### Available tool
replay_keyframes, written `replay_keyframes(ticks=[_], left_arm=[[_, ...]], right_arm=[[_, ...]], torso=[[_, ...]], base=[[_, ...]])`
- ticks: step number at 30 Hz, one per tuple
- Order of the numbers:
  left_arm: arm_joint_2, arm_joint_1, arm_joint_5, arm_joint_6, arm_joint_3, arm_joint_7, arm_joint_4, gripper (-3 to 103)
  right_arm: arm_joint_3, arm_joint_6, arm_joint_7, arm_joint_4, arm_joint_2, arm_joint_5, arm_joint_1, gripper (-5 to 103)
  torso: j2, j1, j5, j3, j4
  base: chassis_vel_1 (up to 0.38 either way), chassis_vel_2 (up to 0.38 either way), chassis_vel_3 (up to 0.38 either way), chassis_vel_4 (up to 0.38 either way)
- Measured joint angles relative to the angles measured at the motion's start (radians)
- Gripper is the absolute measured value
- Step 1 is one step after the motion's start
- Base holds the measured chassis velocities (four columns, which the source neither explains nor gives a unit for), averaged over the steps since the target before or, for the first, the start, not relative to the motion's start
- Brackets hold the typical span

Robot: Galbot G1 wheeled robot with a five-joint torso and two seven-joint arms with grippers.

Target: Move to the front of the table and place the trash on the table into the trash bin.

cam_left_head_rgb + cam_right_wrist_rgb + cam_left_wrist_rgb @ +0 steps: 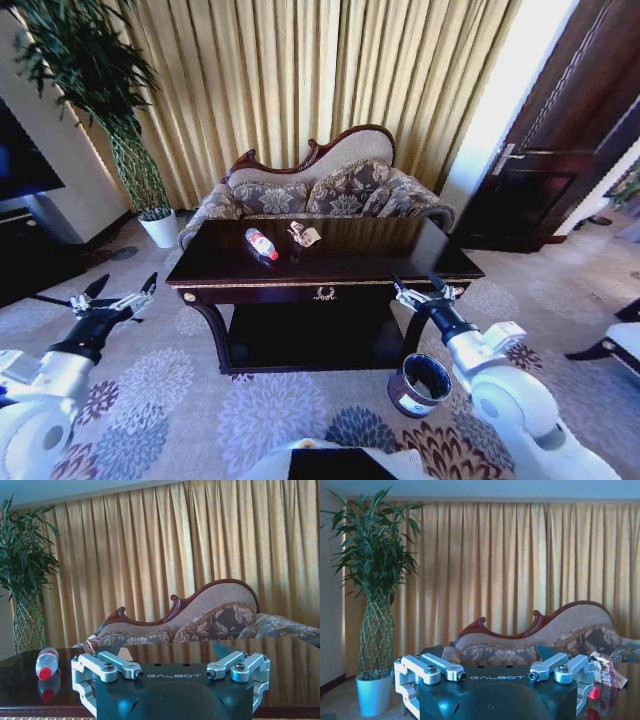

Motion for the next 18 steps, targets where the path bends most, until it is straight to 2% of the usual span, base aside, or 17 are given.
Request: replay_keyframes(ticks=[6,18], left_arm=[[-0.002,0.0,0.021,0.004,0.001,-0.002,0.0,100],[-0.003,-0.005,0.022,0.0,0.009,0.005,0.001,100]], right_arm=[[-0.01,0.0,0.0,-0.003,0.001,-0.006,0.001,100],[-0.013,-0.005,-0.001,-0.004,0.004,-0.017,-0.001,100]], torso=[[0.0,0.0,0.0,0.0,0.0],[0.0,0.001,0.0001,0.0,0.0]], base=[[-0.07,0.063,0.058,-0.07],[-0.202,0.199,0.21,-0.183]])
